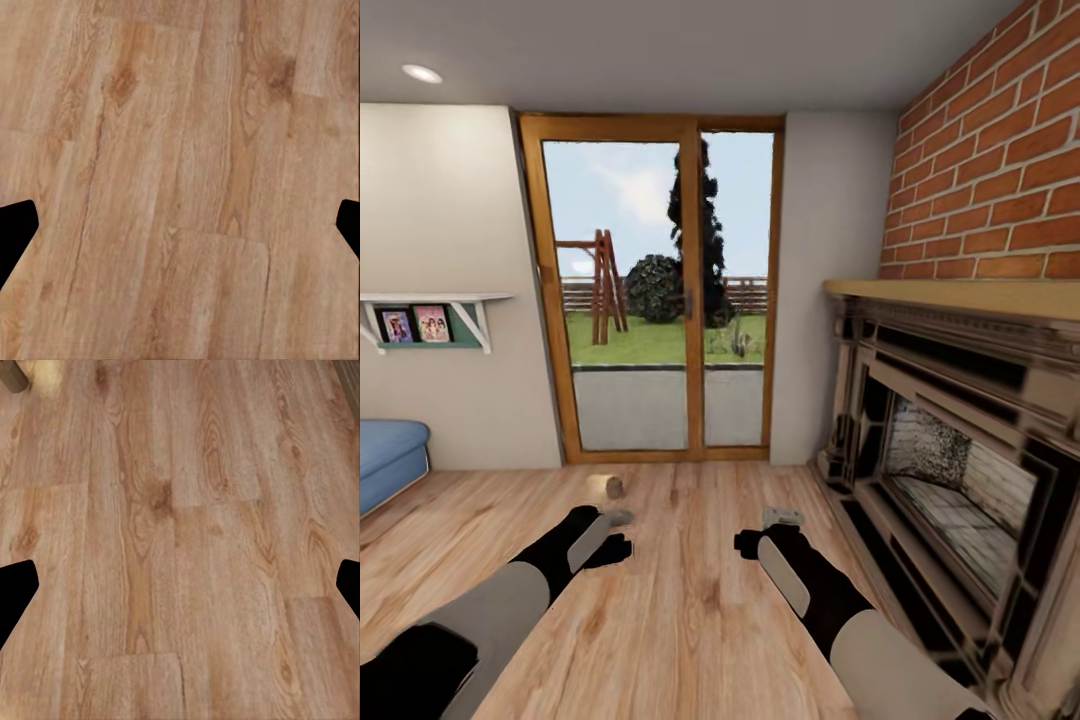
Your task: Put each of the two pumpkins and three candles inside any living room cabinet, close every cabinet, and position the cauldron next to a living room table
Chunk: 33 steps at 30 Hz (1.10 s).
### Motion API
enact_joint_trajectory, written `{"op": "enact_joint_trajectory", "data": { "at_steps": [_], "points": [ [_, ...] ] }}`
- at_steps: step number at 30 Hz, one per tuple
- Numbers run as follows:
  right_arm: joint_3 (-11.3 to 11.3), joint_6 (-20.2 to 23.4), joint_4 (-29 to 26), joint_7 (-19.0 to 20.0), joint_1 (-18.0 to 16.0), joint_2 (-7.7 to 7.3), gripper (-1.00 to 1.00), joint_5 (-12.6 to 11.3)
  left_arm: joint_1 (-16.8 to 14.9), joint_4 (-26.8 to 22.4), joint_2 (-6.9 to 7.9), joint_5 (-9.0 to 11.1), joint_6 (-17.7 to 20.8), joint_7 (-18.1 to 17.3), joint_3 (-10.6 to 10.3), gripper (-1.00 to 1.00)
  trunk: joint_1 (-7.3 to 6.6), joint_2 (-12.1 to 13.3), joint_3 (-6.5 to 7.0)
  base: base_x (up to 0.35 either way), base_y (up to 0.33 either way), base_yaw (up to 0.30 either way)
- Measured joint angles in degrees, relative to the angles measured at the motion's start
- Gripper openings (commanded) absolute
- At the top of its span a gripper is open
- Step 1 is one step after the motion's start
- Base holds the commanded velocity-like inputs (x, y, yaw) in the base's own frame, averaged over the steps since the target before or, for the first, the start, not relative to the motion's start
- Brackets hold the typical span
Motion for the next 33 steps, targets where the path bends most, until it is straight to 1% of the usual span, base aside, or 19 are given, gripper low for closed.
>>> {"op": "enact_joint_trajectory", "data": {
  "at_steps": [3,4,6,7,9,10,11,12,14,16,18,21,24,27,33],
  "points": [
    [0.08,-0.18,0.2,0.0,0.22,-0.04,1.0,0.11,0.19,1.4,0.79,-0.04,-3.58,-2.52,-0.11,1.0,0.0,0.0,0.0,0.332,0.001,0.0],
    [0.2,-0.43,0.23,0.06,0.44,-0.05,1.0,0.28,0.27,2.56,1.08,-0.09,-5.94,-3.56,-0.17,1.0,0.0,0.0,0.0,0.287,0.0,0.0],
    [0.29,-0.82,0.26,0.13,0.76,-0.05,1.0,0.25,0.36,3.6,1.26,-0.1,-8.25,-4.24,-0.22,1.0,0.01,0.0,0.0,0.2,0.0,0.0],
    [0.35,-1.44,0.3,0.24,1.39,-0.06,1.0,0.11,0.92,4.68,1.42,-0.01,-10.63,-4.7,-0.23,1.0,0.02,0.0,-0.02,0.125,0.0,0.0],
    [0.41,-1.95,0.32,0.47,2.35,-0.07,1.0,0.02,2.08,5.53,1.51,0.16,-12.98,-5.02,-0.19,1.0,0.03,0.01,-0.09,0.082,0.0,0.0],
    [0.45,-2.27,0.36,1.23,3.25,-0.07,1.0,-0.04,3.45,6.03,1.55,0.28,-15.04,-5.22,-0.09,1.0,0.03,0.0,-0.16,0.051,0.0,0.0],
    [0.47,-2.44,0.38,1.83,3.62,-0.07,1.0,0.01,4.17,6.2,1.55,0.29,-16.07,-5.29,-0.05,1.0,0.03,0.0,-0.21,0.033,0.0,0.0],
    [0.51,-2.83,0.41,3.39,4.13,-0.07,1.0,0.1,5.16,6.5,1.57,0.37,-17.81,-5.39,0.02,1.0,0.03,0.01,-0.29,0.026,0.0,0.0],
    [0.57,-3.45,0.62,5.75,4.66,-0.08,1.0,0.38,6.07,6.76,1.58,0.49,-19.54,-5.48,0.02,1.0,0.03,0.01,-0.45,0.015,0.0,0.0],
    [0.53,-3.81,1.53,7.11,5.09,-0.13,1.0,0.57,6.52,6.89,1.6,0.52,-20.27,-5.55,0.02,1.0,-0.4,0.79,-0.27,0.008,0.0,0.0],
    [0.49,-3.97,2.46,7.65,5.25,-0.21,1.0,0.67,6.69,6.97,1.61,0.46,-20.44,-5.72,0.03,1.0,-0.84,1.6,-0.09,0.004,0.0,0.0],
    [0.47,-4.93,4.17,8.2,5.41,-0.57,1.0,0.72,6.87,7.08,1.64,0.3,-20.5,-7.23,0.02,1.0,-1.49,2.8,0.17,0.002,0.0,0.0],
    [0.55,-7.03,5.1,8.44,5.49,-0.77,1.0,0.72,6.96,7.43,1.67,0.29,-20.5,-9.32,0.08,1.0,-2.15,4.0,0.43,0.0,0.0,0.0],
    [0.62,-7.9,5.41,8.52,5.52,-0.83,1.0,0.73,7.0,7.86,1.68,0.31,-20.51,-10.04,0.09,1.0,-2.81,5.21,0.73,0.0,0.0,0.0],
    [0.84,-8.35,5.54,8.55,5.53,-0.8,1.0,0.77,7.07,8.32,1.68,0.28,-20.92,-10.28,0.06,1.0,-2.82,5.22,0.6,0.004,0.002,0.0]
  ]
}}
